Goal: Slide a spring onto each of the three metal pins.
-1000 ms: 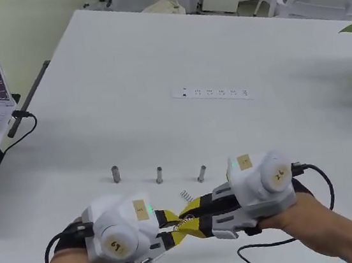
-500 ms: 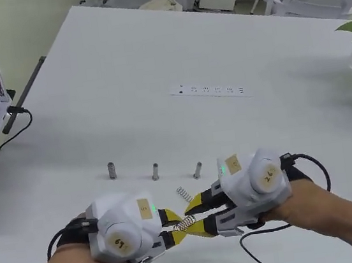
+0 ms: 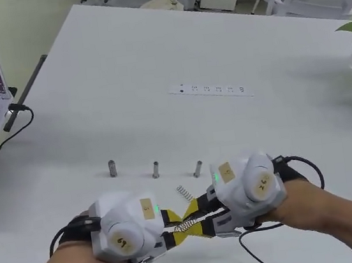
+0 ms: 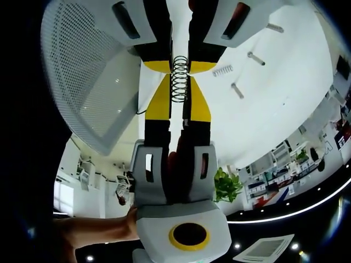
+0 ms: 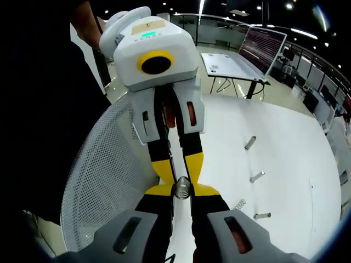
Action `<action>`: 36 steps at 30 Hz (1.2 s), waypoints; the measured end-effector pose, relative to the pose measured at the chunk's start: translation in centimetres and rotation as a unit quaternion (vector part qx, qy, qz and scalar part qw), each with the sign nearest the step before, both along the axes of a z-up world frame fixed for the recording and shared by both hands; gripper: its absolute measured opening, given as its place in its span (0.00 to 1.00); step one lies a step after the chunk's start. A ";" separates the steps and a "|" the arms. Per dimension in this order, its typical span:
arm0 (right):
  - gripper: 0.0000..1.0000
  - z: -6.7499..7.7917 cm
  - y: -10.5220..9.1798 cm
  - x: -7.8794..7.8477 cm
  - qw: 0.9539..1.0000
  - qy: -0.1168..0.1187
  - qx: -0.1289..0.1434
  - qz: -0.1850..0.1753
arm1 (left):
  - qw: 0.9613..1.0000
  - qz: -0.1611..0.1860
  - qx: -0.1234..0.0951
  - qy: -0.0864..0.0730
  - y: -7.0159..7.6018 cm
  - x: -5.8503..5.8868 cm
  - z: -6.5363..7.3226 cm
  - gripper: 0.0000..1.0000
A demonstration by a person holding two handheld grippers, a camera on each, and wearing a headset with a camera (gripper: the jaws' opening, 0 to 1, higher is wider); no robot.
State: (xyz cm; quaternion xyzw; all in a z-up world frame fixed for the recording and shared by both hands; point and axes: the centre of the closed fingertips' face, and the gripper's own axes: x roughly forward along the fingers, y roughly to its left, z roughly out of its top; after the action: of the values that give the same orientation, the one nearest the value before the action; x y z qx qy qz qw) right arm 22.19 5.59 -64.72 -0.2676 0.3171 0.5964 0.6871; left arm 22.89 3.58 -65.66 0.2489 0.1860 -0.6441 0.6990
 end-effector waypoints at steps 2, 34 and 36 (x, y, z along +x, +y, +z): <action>0.08 0.0 0.0 0.0 1.000 0.000 0.001 -0.002 | 1.000 0.002 -0.002 0.001 0.0 0.1 0.0 0.02; 0.08 -0.7 -3.0 4.3 0.998 -0.002 -0.007 -0.069 | 0.987 0.153 -0.038 0.041 4.9 4.4 -0.1 0.15; 0.08 -0.9 -3.2 4.6 0.997 -0.003 -0.011 -0.072 | 0.984 0.166 -0.039 0.044 5.5 4.7 -0.2 0.17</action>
State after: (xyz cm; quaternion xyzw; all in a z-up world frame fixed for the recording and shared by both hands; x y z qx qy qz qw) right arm 26.81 2.35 -65.57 -0.2532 0.3396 0.5414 0.7263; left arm 27.55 9.12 -65.87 0.1584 0.2302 -0.5358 0.7967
